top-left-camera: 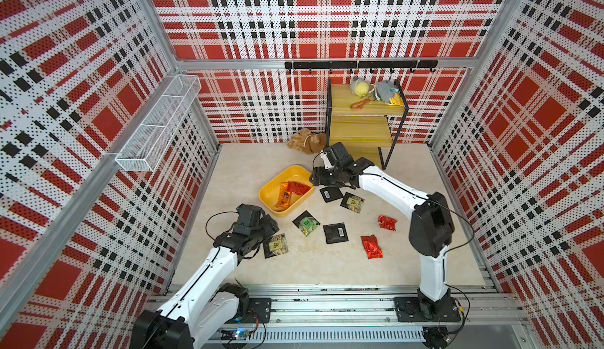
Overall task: Put the tea bags into the storage box
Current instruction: Pick up the tea bag from the center of the board.
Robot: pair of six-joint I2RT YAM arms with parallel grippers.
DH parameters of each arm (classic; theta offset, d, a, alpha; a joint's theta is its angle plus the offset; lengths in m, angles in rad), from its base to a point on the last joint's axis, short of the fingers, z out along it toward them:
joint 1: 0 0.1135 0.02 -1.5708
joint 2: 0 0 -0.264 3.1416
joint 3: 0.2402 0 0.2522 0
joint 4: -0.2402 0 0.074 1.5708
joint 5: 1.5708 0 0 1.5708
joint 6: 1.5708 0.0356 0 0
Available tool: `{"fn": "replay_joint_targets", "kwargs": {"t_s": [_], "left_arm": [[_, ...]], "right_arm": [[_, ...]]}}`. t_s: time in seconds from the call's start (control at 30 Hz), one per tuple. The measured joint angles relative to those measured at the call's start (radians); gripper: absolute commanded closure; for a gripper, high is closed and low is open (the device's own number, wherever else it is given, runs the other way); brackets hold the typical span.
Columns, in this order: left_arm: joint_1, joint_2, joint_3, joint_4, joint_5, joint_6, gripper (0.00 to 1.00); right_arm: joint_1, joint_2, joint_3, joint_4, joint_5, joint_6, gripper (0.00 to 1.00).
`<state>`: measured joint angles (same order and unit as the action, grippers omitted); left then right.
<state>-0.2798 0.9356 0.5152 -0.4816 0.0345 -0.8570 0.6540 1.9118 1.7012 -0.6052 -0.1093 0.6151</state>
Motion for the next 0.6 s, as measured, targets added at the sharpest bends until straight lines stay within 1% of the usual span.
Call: {"fn": "replay_joint_targets", "kwargs": {"t_s": [0.13,0.3,0.43,0.5,0.6], "left_arm": [[-0.051,-0.008,0.0,0.007,0.0,-0.014,0.22],[-0.117,0.016,0.0,0.02,-0.016,-0.023,0.23],[-0.144,0.038,0.0,0.022,-0.027,-0.033,0.24],[-0.148,0.032,-0.011,0.027,-0.04,-0.047,0.24],[-0.148,-0.015,-0.062,0.032,-0.066,-0.087,0.24]], "right_arm": [[-0.037,-0.192,-0.176,-0.011,0.064,0.015,0.29],[-0.152,-0.398,-0.397,-0.071,0.158,0.03,0.26],[-0.212,-0.474,-0.507,-0.104,0.186,0.03,0.27],[-0.22,-0.484,-0.542,-0.11,0.184,0.03,0.27],[-0.221,-0.481,-0.555,-0.113,0.175,0.029,0.27]]}}
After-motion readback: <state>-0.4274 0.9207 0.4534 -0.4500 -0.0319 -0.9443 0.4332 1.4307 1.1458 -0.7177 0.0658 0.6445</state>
